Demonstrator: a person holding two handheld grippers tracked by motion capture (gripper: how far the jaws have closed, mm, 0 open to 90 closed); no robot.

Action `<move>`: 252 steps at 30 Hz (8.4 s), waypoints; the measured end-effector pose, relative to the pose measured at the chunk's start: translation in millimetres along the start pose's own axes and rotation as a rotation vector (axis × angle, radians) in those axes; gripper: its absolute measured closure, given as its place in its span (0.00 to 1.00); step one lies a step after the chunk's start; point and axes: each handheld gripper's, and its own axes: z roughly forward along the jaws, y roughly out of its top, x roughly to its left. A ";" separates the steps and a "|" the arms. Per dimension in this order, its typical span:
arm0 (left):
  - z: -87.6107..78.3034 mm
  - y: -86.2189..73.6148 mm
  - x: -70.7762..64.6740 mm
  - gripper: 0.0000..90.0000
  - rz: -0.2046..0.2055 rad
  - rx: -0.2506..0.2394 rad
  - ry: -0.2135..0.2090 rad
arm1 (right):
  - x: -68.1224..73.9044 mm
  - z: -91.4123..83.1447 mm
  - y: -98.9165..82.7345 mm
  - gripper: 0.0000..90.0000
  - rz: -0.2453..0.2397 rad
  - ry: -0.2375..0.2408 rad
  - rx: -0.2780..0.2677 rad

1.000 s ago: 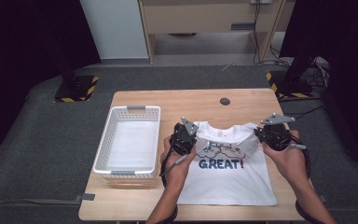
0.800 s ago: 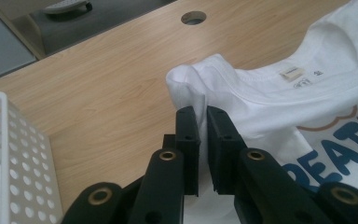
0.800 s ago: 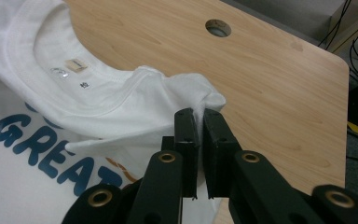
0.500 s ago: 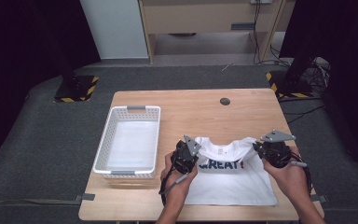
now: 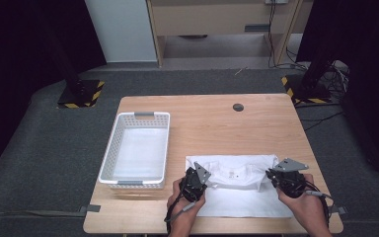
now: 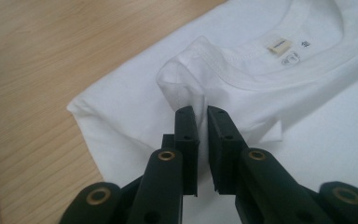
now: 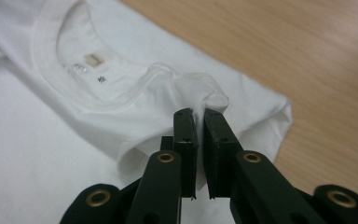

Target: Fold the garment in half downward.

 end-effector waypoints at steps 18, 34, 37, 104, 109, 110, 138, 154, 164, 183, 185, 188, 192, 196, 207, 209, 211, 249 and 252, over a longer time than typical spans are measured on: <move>18.8 -18.4 8.7 0.91 -0.010 0.002 -0.045 | -5.7 30.3 -36.0 0.93 0.057 0.015 0.025; 21.3 -3.0 22.5 0.41 -0.072 -0.045 -0.031 | -19.7 26.6 -18.7 0.59 0.059 -0.015 -0.042; 17.7 7.4 22.6 0.39 -0.032 -0.060 -0.040 | -20.4 24.5 -8.3 0.57 0.057 -0.004 -0.055; -16.4 -3.8 -15.6 0.55 0.142 -0.083 -0.075 | 36.0 6.9 -23.2 0.84 -0.046 0.100 -0.082; -16.2 -3.4 -20.1 0.77 0.173 -0.076 -0.113 | 33.5 6.9 -22.1 0.75 -0.047 0.092 -0.081; -16.2 -3.4 -20.2 0.79 0.172 -0.073 -0.117 | 33.1 6.4 -21.7 0.73 -0.051 0.089 -0.082; -43.5 -3.7 -23.0 0.65 0.043 -0.093 -0.208 | 41.8 -22.7 -20.6 0.67 -0.140 0.126 -0.091; -4.1 -28.9 3.4 0.47 -0.011 0.091 -0.116 | 22.2 8.0 -55.8 0.44 -0.028 0.107 0.033; 1.0 -28.6 2.2 0.45 -0.020 0.081 -0.129 | 8.6 5.9 -67.7 0.39 0.049 0.148 0.013; 10.4 -6.6 -6.6 0.22 -0.023 0.061 -0.149 | -23.2 -1.2 -76.7 0.22 0.092 0.118 0.017; 9.2 -1.5 -2.6 0.20 -0.030 0.046 -0.160 | -20.5 -3.0 -71.4 0.17 0.100 0.115 0.001; 8.8 3.5 2.9 0.18 -0.025 0.033 -0.159 | -14.8 -5.3 -62.5 0.15 0.089 0.114 -0.014; 8.7 10.5 14.4 0.16 -0.036 0.025 -0.166 | -5.7 -6.1 -53.6 0.13 0.076 0.125 -0.003; 9.0 17.2 23.1 0.14 -0.060 0.005 -0.180 | 4.7 -4.6 -48.3 0.10 0.051 0.122 0.007; 16.8 29.2 32.0 0.08 -0.095 -0.008 -0.196 | 22.2 -2.9 -35.3 0.08 0.034 0.113 0.029; 18.0 30.8 31.8 0.07 -0.097 -0.014 -0.194 | 26.4 -2.5 -32.4 0.08 0.025 0.119 0.030; 19.2 32.4 32.5 0.07 -0.099 -0.016 -0.191 | 29.9 -1.8 -30.2 0.08 0.021 0.125 0.029; 26.7 73.0 51.8 0.06 -0.058 0.042 -0.205 | 108.4 16.0 16.9 0.09 -0.138 0.263 0.038; 29.6 77.7 50.1 0.06 -0.056 0.047 -0.219 | 113.9 16.7 19.7 0.09 -0.150 0.276 0.041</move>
